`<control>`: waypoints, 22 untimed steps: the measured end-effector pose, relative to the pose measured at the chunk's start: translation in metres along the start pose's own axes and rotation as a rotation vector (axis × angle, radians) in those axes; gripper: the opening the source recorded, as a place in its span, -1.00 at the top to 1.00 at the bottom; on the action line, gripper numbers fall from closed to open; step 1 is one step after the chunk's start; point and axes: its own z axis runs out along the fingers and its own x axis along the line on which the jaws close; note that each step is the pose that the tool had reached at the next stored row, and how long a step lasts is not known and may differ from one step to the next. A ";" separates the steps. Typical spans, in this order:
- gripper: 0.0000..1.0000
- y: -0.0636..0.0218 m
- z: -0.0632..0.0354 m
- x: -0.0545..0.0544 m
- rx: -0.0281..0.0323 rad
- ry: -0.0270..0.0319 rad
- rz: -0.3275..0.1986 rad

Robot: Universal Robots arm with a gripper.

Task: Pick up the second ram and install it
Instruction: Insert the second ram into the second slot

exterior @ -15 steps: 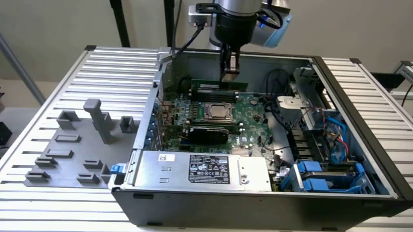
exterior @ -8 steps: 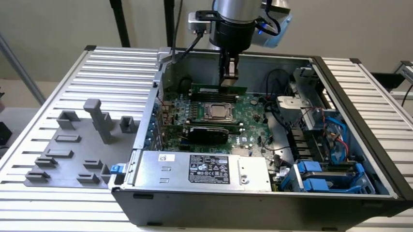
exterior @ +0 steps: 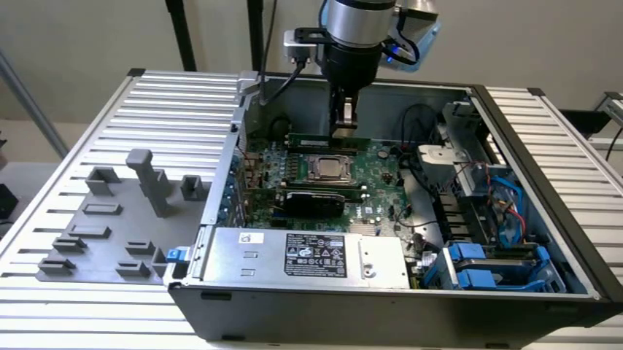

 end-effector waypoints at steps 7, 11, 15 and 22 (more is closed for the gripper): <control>0.73 -0.0003 0.0127 0.000 0.0000 0.0000 0.000; 0.73 -0.0005 0.0201 0.000 0.0000 0.0000 0.000; 0.73 -0.0003 0.0273 0.001 0.0000 0.0000 0.000; 0.73 0.0002 0.0400 0.002 0.0006 0.0002 0.000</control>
